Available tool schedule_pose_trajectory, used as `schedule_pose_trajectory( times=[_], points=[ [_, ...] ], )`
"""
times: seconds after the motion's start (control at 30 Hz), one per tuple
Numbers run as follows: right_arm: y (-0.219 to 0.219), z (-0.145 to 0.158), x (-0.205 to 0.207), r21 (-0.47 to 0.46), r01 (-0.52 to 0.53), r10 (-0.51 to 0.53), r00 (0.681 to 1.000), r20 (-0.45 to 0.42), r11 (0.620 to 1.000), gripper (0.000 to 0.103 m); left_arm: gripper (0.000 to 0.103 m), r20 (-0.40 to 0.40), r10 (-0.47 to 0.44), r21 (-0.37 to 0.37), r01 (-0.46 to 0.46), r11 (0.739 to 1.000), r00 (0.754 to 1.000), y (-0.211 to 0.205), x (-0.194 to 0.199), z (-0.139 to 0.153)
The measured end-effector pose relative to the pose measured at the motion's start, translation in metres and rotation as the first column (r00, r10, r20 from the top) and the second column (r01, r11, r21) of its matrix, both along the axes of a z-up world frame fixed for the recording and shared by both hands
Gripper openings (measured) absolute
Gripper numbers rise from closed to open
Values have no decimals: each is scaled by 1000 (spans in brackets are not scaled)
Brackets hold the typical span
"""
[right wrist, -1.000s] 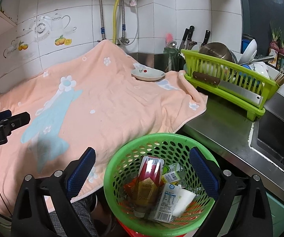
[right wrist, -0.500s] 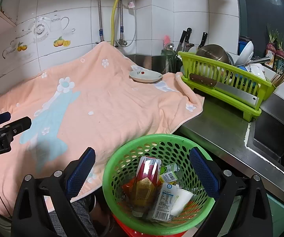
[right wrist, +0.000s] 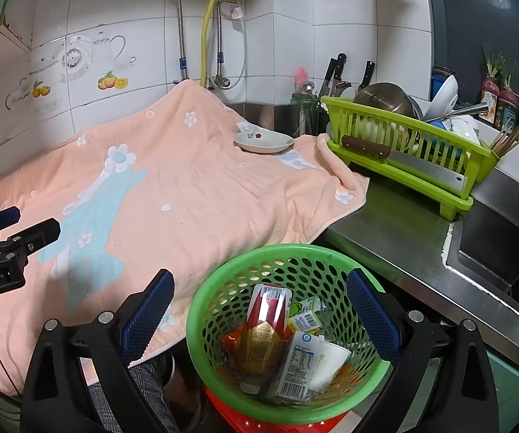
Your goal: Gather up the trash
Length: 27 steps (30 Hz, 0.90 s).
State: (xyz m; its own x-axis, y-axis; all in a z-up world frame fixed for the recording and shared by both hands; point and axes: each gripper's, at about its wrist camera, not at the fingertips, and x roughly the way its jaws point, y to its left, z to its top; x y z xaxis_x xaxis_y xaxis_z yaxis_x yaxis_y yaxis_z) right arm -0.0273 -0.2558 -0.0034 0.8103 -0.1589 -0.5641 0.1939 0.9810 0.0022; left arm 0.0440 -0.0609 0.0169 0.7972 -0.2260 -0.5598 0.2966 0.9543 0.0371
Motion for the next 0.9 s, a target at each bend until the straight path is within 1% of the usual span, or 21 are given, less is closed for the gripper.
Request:
schedule_pose_trajectory(
  times=[0.23, 0.9],
  points=[
    [1, 2, -3, -2, 1, -1, 1000, 3, 1000, 93, 98, 2, -11, -1, 11, 1000, 1000, -2, -4, -1],
    [2, 4, -6, -4, 6, -6, 1000, 13, 1000, 93, 98, 16, -5, -18, 6, 1000, 1000, -1, -7, 0]
  ],
)
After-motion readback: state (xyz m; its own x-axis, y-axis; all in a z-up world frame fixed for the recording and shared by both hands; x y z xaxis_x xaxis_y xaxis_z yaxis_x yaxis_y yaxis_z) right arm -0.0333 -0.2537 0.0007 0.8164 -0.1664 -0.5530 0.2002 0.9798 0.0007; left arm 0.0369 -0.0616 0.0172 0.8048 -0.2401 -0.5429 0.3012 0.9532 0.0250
